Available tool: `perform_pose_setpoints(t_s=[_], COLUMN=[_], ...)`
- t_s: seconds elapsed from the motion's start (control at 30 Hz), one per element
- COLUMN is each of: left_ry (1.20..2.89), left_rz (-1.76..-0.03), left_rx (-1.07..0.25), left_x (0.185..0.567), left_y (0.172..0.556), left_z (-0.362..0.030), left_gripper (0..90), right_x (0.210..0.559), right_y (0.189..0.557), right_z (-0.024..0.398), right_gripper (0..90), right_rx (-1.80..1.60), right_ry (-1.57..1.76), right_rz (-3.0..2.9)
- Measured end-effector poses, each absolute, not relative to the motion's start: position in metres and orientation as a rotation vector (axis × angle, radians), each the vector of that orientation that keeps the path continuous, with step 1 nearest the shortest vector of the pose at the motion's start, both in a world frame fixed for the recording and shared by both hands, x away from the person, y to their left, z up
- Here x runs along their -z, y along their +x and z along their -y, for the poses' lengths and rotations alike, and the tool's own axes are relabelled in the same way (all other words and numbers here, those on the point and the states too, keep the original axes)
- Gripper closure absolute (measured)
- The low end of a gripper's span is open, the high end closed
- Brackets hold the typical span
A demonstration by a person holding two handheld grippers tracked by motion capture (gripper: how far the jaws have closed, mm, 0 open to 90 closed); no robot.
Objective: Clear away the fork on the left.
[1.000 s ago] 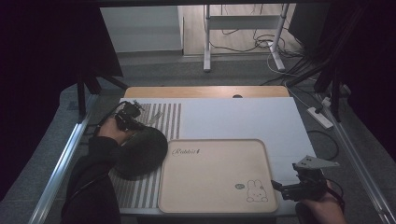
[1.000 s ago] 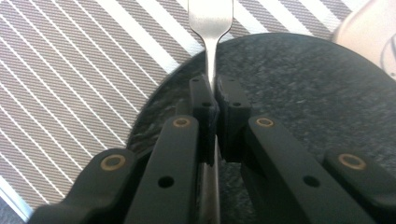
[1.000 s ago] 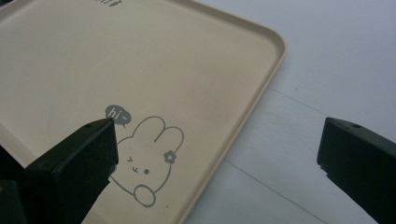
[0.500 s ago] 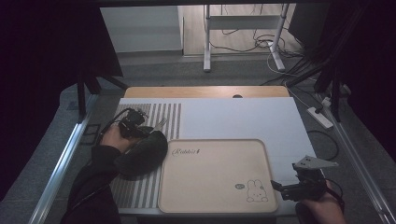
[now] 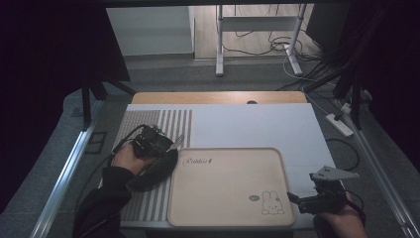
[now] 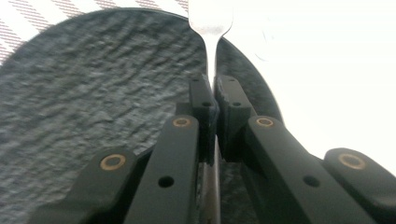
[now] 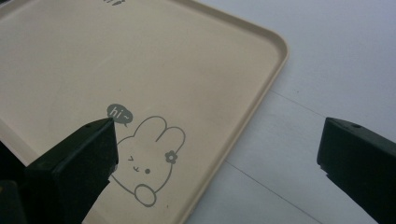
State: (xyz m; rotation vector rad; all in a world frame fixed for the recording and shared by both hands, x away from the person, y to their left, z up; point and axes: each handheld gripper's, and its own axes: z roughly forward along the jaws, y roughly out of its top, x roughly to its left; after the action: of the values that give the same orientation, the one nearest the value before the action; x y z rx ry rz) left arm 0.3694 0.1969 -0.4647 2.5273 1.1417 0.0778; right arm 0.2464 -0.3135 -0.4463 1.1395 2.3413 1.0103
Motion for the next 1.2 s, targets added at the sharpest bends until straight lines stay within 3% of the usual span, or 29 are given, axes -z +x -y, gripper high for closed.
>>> perform_pose_setpoints(t_s=[0.67, 1.2], left_ry=[2.567, 2.564], left_rz=[-1.11, -1.065], left_rx=[0.002, 0.09], left_x=[0.469, 0.479], left_y=[0.326, 0.315], left_z=[-0.147, -0.094], left_gripper=[86.3, 86.2], right_x=[0.446, 0.446], right_y=[0.246, 0.246], right_z=[0.312, 0.311], right_gripper=[0.0, 0.0], right_rx=[-1.003, -0.991], right_ry=[1.117, 1.103], right_rz=[-2.354, -2.363])
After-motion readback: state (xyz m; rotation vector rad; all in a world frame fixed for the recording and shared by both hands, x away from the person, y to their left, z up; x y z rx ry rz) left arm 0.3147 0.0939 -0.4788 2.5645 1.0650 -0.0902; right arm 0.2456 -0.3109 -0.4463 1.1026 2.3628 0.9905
